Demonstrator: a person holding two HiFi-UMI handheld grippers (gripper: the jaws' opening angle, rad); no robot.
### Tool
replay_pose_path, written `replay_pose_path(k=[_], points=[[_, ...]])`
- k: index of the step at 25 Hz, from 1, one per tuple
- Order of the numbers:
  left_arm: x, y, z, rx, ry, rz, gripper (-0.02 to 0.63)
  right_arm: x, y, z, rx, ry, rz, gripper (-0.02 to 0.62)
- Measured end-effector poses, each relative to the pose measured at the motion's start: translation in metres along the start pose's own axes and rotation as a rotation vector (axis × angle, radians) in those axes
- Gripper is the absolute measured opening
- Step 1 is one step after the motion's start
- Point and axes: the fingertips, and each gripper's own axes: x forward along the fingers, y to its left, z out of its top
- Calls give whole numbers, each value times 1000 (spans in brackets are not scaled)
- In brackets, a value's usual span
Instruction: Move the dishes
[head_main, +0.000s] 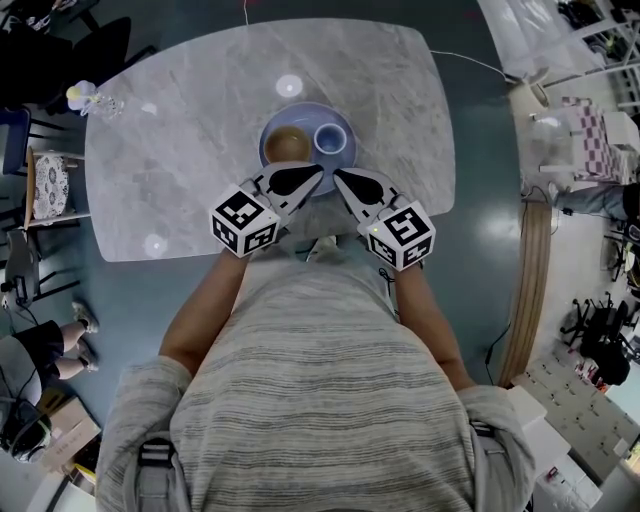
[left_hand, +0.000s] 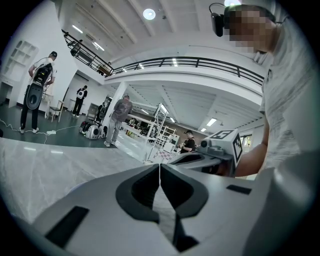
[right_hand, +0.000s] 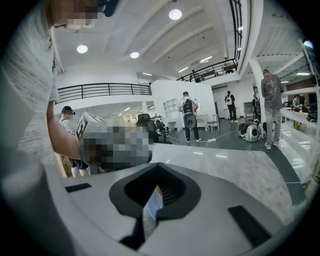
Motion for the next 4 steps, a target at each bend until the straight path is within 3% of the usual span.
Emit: replay_pose_path(k=[4], points=[[0,1,-2,-3,-1,-1,21,1,1,-3,6,-2,3,17]])
